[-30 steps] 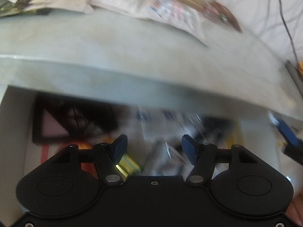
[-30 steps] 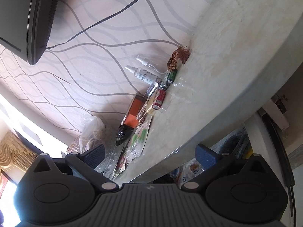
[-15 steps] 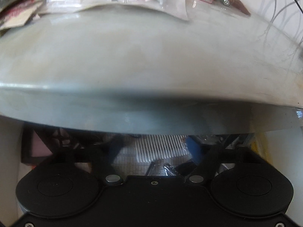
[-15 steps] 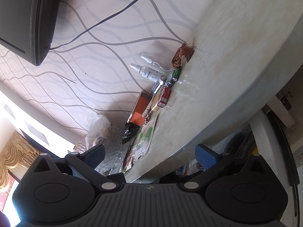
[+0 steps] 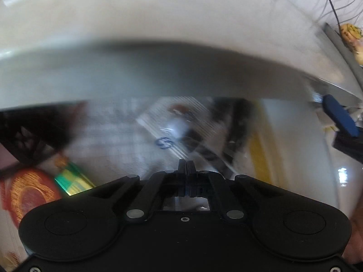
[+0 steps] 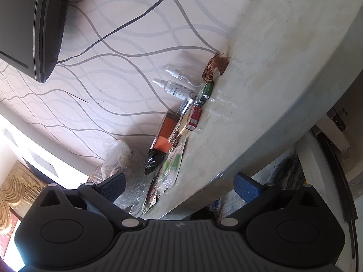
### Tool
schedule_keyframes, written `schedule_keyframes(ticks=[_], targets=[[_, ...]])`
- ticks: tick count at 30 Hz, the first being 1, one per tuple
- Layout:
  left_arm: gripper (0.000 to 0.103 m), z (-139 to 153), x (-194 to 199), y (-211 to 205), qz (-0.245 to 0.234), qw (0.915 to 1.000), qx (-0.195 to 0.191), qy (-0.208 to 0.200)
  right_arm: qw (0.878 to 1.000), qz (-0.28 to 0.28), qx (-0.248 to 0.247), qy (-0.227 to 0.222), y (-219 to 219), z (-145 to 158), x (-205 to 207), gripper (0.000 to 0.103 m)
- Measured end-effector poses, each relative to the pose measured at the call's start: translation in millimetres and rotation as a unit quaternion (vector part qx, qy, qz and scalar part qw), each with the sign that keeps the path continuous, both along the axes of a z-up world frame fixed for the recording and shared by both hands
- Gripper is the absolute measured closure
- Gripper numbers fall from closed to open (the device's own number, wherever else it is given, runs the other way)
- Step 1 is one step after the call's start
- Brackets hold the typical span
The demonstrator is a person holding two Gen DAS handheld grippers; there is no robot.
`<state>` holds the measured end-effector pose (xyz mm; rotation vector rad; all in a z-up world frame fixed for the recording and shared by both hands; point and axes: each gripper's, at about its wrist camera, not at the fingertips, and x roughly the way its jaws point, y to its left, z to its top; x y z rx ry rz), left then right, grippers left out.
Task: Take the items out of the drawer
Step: 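Lower the open left gripper into the drawer over the cotton swab pack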
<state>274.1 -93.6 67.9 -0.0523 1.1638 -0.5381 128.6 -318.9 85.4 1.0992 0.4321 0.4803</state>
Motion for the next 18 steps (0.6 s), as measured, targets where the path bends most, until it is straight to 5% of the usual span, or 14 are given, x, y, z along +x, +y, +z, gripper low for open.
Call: schedule_keyframes(ticks=[3, 5, 8, 9, 11, 14, 18], targets=[[0.101, 2, 0, 0, 0.009, 0.9999, 0.003, -0.009, 1.000, 0.004, 0.002, 0.003, 0, -1, 1, 0.000], [0.094, -1, -16, -1, -0.014, 0.9975, 0.043, -0.054, 1.000, 0.006, 0.002, 0.002, 1, -1, 2, 0.000], [0.033, -3, -32, -17, -0.076, 0.9767, 0.136, -0.148, 1.000, 0.010, 0.003, 0.001, 1, -1, 3, 0.000], [0.032, -4, -34, -22, -0.097, 0.9681, 0.158, -0.169, 1.000, 0.012, 0.004, 0.002, 1, -1, 3, 0.000], [0.022, -8, -31, -22, -0.114, 0.9666, 0.154, -0.170, 1.000, 0.014, 0.006, 0.003, 1, -2, 3, 0.000], [0.001, -14, -17, -12, -0.109, 0.9778, 0.112, -0.140, 1.000, 0.013, 0.006, 0.003, 0, -2, 3, 0.000], [0.000, -19, -8, -7, -0.148, 0.9681, 0.096, -0.178, 1.000, 0.012, 0.007, 0.003, 0, -2, 3, 0.000]])
